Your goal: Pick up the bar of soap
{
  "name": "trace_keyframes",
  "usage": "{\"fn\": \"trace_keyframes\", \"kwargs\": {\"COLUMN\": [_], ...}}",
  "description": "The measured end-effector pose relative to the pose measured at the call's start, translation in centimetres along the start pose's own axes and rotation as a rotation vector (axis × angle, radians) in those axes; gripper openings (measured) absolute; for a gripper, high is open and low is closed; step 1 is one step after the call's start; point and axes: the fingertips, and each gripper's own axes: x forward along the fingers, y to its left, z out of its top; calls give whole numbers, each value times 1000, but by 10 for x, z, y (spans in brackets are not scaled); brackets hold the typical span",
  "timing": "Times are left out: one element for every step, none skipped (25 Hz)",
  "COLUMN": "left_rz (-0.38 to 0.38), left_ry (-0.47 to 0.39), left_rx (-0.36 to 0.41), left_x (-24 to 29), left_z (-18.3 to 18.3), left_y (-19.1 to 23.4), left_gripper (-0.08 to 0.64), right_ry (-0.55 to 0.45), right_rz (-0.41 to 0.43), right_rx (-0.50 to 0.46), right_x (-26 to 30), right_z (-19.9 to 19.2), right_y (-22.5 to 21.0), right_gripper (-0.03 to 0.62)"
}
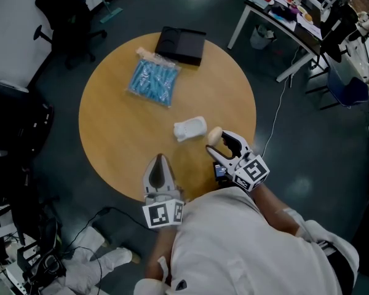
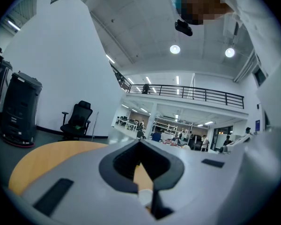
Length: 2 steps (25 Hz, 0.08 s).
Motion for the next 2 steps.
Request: {"fn": "trace_keyframes", "kwargs": {"left_rz": [0,0], "left_ry": [1,2], "left_rx": [0,1], "left_x": [0,-1], "left_z": [0,0], "left_y": [1,1], "left_gripper": [6,6], "right_ry": [0,-1], "right_rz": [1,2], "right_rx": [2,3], "right_x": [0,0], "right_z": [-1,-2], "right_y": [0,0], "right_gripper": [262,262]}}
